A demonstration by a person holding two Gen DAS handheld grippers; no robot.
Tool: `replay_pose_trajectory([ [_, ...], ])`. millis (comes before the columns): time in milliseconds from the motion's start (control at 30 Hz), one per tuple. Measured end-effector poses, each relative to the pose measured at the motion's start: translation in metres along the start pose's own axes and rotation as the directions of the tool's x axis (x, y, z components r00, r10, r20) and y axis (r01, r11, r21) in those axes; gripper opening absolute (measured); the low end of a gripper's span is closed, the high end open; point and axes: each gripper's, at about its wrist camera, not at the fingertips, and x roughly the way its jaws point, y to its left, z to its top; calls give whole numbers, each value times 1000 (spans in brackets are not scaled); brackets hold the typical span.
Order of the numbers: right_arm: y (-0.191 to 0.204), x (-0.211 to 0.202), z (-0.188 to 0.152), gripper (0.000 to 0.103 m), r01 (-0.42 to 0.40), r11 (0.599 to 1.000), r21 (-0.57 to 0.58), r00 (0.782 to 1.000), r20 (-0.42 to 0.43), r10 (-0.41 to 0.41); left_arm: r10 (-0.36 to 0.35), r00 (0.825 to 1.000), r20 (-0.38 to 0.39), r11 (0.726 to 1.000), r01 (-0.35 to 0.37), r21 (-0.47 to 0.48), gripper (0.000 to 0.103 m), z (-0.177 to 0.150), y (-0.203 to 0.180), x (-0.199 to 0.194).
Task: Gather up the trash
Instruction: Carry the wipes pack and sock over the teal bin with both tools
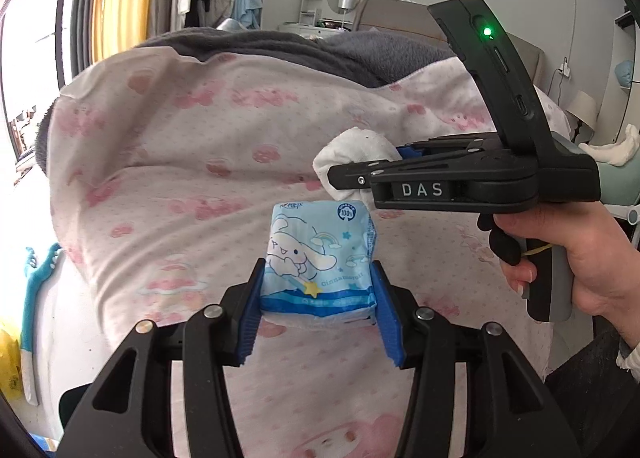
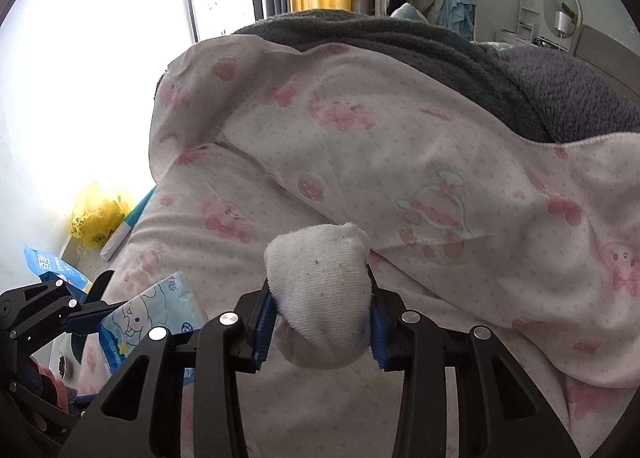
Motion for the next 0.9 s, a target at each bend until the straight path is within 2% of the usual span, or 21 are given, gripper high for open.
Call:
replay_pose_trajectory([
  [267,29,-4,15,40,-31,999,-12,999,35,32,58,998,15,998,-58,-33,53,-6,24,-26],
  [533,68,0,23,40,-65,997,-45,997,44,67,138,990,5,983,-136,-126,53,-18,55,-46],
  [900,121,12,32,40,-126,988,-90,990,50,131,255,967,-18,949,-253,-189,53,-35,98,-73],
])
